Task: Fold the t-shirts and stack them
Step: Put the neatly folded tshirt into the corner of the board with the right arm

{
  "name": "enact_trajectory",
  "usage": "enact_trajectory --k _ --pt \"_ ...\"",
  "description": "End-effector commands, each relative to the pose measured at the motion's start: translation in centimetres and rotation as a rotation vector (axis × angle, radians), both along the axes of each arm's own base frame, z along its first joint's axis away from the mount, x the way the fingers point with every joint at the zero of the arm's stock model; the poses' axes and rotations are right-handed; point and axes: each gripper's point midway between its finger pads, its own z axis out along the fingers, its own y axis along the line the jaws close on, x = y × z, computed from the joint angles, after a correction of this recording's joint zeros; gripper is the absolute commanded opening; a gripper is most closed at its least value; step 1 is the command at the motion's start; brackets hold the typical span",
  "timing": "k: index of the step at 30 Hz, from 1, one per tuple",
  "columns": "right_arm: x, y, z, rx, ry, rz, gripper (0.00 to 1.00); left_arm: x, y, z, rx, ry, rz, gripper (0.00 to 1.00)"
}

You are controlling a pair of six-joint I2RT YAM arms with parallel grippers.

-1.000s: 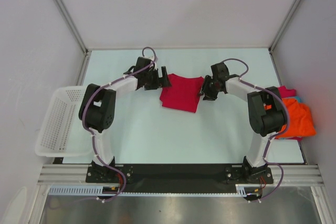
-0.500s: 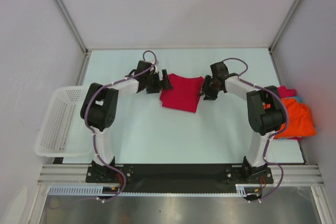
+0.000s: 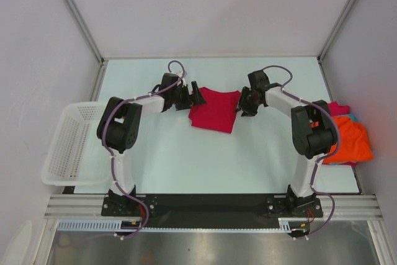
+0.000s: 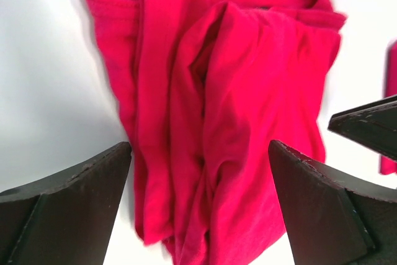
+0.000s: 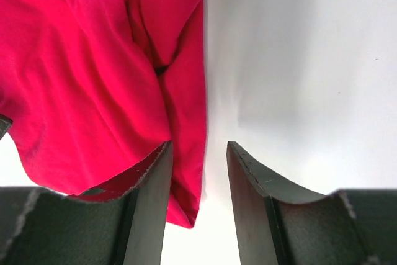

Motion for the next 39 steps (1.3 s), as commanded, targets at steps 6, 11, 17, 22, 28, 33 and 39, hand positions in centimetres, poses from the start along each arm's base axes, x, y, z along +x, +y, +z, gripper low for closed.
enact_trajectory --k 6,11,17,22,28,33,39 --pt "0.9 -0.6 0.5 -0.036 -0.008 0.004 0.46 -1.2 -1.1 -2.7 -0.075 0.058 0.004 1.0" --pt "1.1 -0.3 -0.7 -0.03 0.005 -0.008 0.47 -2.1 -1.9 -2.6 -0.084 0.066 -0.021 0.99" --pt "1.4 0.6 -2.4 0.01 0.015 -0.034 0.48 -3.3 -1.9 -2.8 -0.084 0.078 -0.04 0.99" --pt "1.7 1.2 -1.4 0.011 -0.006 -0.029 0.48 -3.7 -1.6 -3.1 -0.075 0.087 -0.041 0.99" --pt "1.6 1.0 0.5 0.028 -0.044 -0.022 0.46 -3.9 -1.7 -3.5 -0.065 0.09 -0.042 1.0" --pt "0.9 2.1 0.9 0.204 -0.018 -0.057 0.37 -4.1 -1.6 -3.6 -0.051 0.093 -0.05 1.0" --pt "0.2 2.3 1.2 0.253 -0.016 -0.058 0.4 -4.0 -1.5 -3.6 -0.036 0.092 -0.052 1.0"
